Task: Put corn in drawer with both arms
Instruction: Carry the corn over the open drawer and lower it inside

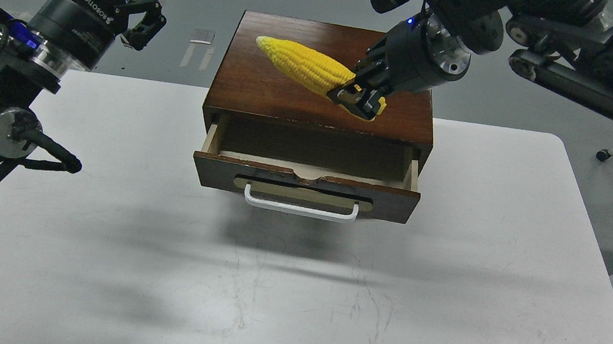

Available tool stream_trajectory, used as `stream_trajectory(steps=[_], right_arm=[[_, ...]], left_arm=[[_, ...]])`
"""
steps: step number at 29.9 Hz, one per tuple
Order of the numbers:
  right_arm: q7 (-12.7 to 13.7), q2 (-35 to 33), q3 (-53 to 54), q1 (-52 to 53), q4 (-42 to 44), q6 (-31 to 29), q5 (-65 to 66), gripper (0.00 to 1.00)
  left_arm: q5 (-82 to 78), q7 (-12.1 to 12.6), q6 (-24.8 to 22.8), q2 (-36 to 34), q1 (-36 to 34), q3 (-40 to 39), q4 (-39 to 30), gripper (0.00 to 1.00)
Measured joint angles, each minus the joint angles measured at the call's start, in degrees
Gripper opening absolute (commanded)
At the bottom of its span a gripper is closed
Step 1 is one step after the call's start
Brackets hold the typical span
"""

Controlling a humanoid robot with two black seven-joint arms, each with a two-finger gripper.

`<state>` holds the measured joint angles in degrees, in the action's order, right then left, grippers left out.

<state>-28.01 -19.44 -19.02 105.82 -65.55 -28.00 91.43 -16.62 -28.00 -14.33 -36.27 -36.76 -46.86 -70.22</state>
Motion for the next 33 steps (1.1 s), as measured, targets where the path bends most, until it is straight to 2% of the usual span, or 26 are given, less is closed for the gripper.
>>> stream_trajectory(steps=[15, 24, 33], right_arm=[[0.01, 3.89, -4.51, 0.01, -2.08, 0.52, 2.77, 0.00], [0.01, 4.14, -8.21, -0.06, -2.12, 3.48, 6.44, 0.00], [0.01, 4.12, -8.60, -0.08, -3.27, 3.83, 6.73, 0.00]], left_arm=[[-0.08, 0.00, 0.01, -0.03, 0.02, -0.43, 0.00, 0.98], [-0.08, 0.00, -0.01, -0.03, 0.02, -0.60, 0.00, 0.98], [-0.08, 0.00, -0.33, -0.12, 0.02, -0.61, 0.00, 0.98]])
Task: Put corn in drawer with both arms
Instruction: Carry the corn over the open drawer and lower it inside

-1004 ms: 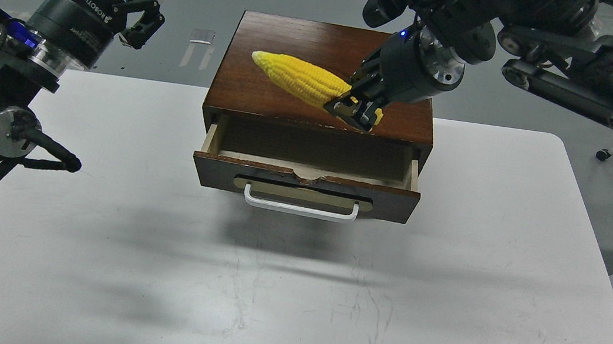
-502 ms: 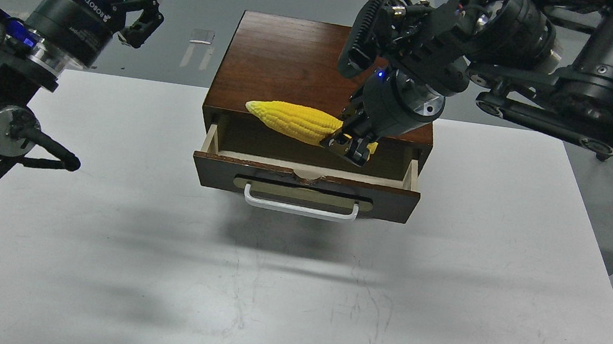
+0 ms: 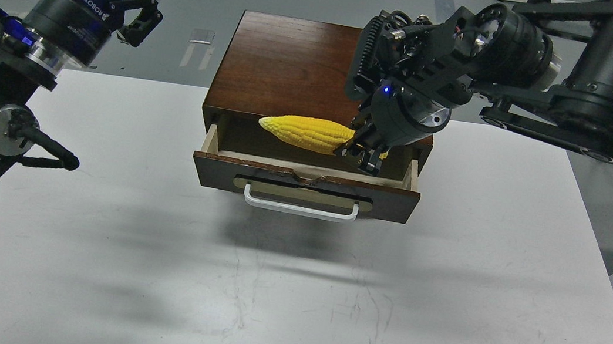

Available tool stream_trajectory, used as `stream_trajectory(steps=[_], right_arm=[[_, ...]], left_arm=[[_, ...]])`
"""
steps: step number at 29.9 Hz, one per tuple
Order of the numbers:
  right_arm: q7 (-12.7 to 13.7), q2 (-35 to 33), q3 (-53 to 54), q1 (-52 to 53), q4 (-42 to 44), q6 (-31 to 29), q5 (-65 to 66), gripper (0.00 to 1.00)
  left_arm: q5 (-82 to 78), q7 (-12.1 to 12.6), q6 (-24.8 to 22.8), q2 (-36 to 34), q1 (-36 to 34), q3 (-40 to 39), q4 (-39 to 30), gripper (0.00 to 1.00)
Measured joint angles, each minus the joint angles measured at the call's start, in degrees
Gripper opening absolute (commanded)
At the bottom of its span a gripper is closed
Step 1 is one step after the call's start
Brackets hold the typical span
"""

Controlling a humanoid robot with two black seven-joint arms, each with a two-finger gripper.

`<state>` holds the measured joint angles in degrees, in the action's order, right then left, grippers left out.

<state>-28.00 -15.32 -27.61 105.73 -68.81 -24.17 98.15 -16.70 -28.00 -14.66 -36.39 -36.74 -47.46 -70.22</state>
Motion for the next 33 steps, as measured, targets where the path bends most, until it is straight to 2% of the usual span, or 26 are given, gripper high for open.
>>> stream_trajectory(steps=[4, 6, 7, 8, 13, 15, 16, 19, 25, 33], right_arm=[[0.00, -0.32, -0.74, -0.01, -0.61, 0.00, -0.06, 0.00], [0.00, -0.43, -0.94, -0.08, -0.68, 0.00, -0.07, 0.06], [0.00, -0.48, -0.99, -0.14, -0.68, 0.00, -0.07, 0.13], [0.00, -0.53, -1.01, -0.20, -0.68, 0.00, -0.07, 0.13], [0.00, -0.58, -1.04, -0.47, -0.61, 0.00, -0.07, 0.37], [0.00, -0.58, -1.04, -0.63, -0.56, 0.00, -0.07, 0.42], [0.00, -0.58, -1.04, -0.71, -0.55, 0.00, -0.07, 0.51], [0.00, -0.56, -1.04, -0.84, -0.54, 0.05, -0.11, 0.60], [0.00, -0.51, -0.98, -0.88, -0.53, 0.17, -0.15, 0.69], [0.00, -0.74, -0.94, -0.88, -0.53, 0.27, -0.22, 0.70]], left_arm=[[0.00, 0.00, -0.01, 0.00, 0.00, -0.02, 0.00, 0.98], [0.00, 0.00, -0.01, -0.03, 0.00, -0.06, 0.00, 0.98], [0.00, 0.00, -0.02, -0.06, 0.00, -0.07, 0.00, 0.98], [0.00, 0.00, -0.04, -0.08, 0.00, -0.08, 0.00, 0.98], [0.00, 0.00, -0.07, -0.09, 0.00, -0.09, -0.05, 0.98], [0.00, 0.00, -0.12, -0.09, 0.00, -0.09, -0.24, 0.98], [0.00, 0.00, -0.18, -0.16, 0.00, -0.09, -0.30, 0.98], [0.00, 0.00, -0.67, -0.32, 0.00, -0.10, -0.34, 0.98], [0.00, 0.00, -1.30, -0.35, 0.00, -0.73, -0.35, 0.98], [0.00, 0.00, -1.71, -0.39, 0.00, -0.87, -0.35, 0.98]])
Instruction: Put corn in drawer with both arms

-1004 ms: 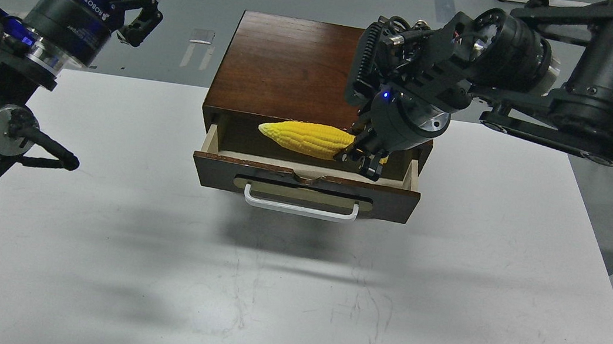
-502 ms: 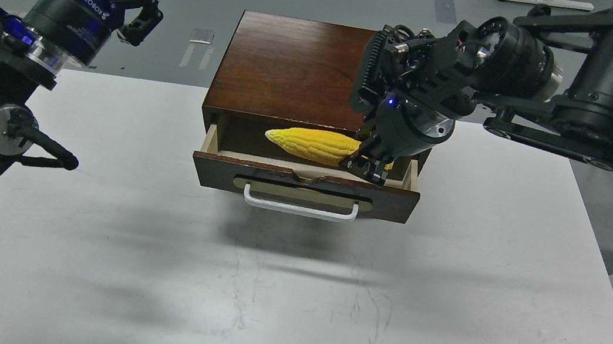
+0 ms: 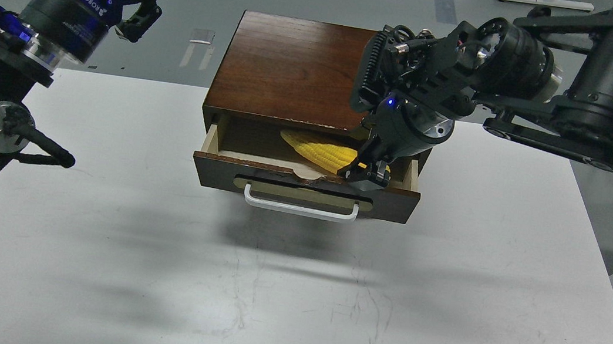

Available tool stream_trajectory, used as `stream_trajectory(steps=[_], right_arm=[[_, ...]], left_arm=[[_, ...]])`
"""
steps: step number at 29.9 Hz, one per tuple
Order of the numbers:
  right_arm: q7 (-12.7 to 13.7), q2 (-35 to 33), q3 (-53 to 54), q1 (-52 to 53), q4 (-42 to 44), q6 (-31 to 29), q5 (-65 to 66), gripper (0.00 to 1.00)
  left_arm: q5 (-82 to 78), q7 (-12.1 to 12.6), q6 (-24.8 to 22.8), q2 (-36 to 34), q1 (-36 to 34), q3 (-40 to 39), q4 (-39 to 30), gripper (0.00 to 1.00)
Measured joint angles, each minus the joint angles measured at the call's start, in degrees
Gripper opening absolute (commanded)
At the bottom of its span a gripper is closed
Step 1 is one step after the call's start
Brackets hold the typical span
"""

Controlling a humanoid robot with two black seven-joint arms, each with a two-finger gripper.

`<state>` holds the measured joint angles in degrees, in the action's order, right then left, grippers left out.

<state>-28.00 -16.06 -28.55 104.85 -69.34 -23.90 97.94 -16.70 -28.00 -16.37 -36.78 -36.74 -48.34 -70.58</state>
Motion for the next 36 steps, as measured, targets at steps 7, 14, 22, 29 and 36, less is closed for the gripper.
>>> stream_trajectory(steps=[7, 14, 22, 29, 36], right_arm=[[-0.02, -2.20, 1.83, 0.93, -0.06, 0.37, -2.12, 0.78], [0.00, -9.50, 7.21, 1.35, 0.71, 0.22, -18.09, 0.97], [0.02, -23.50, 14.41, -7.14, 1.15, 0.50, -52.45, 0.98], [0.01, -33.01, 26.16, -26.39, 2.63, 0.87, -74.97, 0.98], [0.00, -33.97, 36.72, -43.34, 4.15, 5.31, -94.36, 0.99]], left_arm=[[0.01, 0.00, -0.07, -0.06, 0.00, -0.46, 0.00, 0.98], [0.02, 0.00, -0.08, 0.31, 0.04, -0.54, -0.01, 0.98], [-0.02, 0.00, -0.14, 1.01, 0.28, -0.55, 0.12, 0.98], [-0.01, 0.04, -0.31, 1.93, 0.74, -0.55, 0.20, 0.98], [-0.46, 0.05, -0.84, 3.22, 1.74, -0.54, 0.48, 0.98]])
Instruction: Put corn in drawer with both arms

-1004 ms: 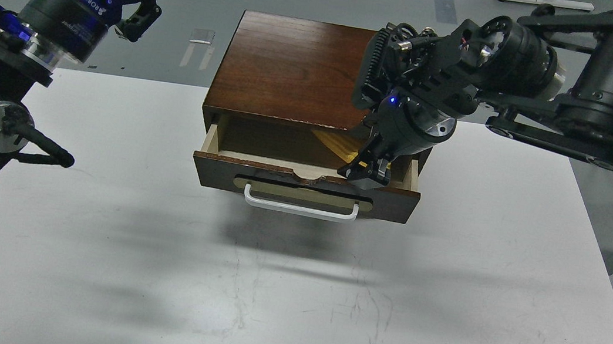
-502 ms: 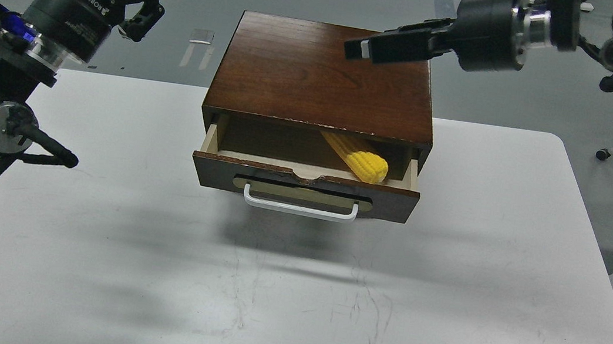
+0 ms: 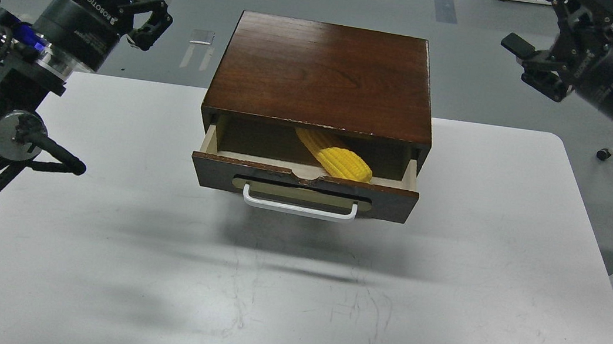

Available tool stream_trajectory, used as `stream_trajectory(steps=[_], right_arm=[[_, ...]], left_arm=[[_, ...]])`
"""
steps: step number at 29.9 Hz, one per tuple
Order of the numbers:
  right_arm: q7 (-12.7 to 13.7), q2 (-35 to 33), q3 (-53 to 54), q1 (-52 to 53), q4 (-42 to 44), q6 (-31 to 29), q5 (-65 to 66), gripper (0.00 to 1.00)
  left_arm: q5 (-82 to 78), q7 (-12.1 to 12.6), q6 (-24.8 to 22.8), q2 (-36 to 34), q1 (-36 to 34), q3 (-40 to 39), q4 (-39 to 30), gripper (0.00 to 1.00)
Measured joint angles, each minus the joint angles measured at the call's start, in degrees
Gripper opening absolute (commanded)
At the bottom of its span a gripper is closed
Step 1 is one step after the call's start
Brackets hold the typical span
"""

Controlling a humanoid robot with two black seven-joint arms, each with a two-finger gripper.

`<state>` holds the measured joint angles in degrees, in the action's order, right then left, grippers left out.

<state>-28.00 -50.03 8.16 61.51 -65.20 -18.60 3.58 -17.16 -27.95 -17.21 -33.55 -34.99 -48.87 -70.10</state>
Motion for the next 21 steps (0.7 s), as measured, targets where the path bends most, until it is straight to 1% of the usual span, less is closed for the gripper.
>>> stream_trajectory(steps=[4, 9, 17, 21], right_arm=[[0.00, 0.84, 5.06, -8.01, 1.21, 1.58, -6.93, 0.99], [0.00, 2.86, 9.02, -15.89, 3.61, 1.49, -10.58, 0.99], [0.00, 5.08, 9.55, -20.70, 4.42, 1.55, -11.79, 1.00], [0.00, 5.61, 9.26, -21.26, 4.57, 1.76, -11.78, 1.00]], left_arm=[[-0.26, 0.00, -0.03, 0.47, 0.68, 0.00, 0.25, 0.98], [-0.50, 0.01, -0.05, 1.23, 1.50, 0.01, 0.47, 0.98], [-0.59, 1.05, 0.11, 1.97, 2.96, 0.01, 0.72, 0.98], [-0.81, 2.23, 0.23, 2.13, 3.49, 0.16, 1.04, 0.98]])
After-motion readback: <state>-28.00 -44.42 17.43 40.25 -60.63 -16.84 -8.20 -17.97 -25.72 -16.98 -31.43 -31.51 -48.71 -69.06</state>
